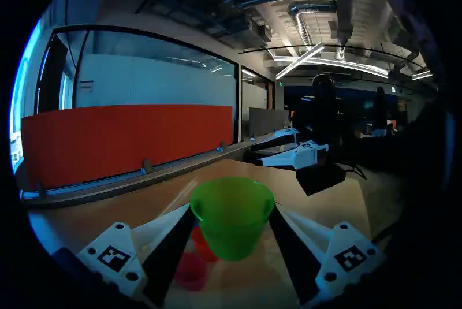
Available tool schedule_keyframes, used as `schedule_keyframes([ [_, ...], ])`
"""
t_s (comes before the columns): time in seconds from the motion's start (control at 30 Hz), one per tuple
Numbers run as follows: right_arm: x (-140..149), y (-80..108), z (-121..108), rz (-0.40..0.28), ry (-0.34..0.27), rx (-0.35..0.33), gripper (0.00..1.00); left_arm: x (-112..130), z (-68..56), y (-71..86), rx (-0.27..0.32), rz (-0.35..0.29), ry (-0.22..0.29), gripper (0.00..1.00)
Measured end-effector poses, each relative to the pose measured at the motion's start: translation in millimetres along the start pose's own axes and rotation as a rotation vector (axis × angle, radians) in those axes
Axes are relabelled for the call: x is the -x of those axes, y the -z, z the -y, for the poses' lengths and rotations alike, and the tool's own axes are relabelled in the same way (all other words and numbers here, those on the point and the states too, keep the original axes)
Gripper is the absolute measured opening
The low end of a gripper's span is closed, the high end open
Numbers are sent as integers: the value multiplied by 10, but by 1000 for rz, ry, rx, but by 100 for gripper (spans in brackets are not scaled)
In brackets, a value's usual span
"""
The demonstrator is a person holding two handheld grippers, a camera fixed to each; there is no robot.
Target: Pour water
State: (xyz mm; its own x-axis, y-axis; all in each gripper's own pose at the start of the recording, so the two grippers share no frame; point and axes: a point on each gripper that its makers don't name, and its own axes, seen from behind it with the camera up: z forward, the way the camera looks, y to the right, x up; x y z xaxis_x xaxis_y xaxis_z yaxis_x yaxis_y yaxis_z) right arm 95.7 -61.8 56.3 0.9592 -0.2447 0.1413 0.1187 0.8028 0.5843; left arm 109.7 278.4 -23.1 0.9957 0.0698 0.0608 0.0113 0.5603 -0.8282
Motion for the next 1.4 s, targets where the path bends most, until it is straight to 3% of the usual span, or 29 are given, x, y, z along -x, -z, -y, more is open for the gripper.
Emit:
schedule_keyframes([
  [0.3, 36, -106, 23, 17, 16, -18, 100, -117, 71, 65, -22, -28, -8, 87],
  [1.4, 603, -799, 78, 177, 42, -116, 99, -124, 386, 420, -98, -3, -3, 87],
])
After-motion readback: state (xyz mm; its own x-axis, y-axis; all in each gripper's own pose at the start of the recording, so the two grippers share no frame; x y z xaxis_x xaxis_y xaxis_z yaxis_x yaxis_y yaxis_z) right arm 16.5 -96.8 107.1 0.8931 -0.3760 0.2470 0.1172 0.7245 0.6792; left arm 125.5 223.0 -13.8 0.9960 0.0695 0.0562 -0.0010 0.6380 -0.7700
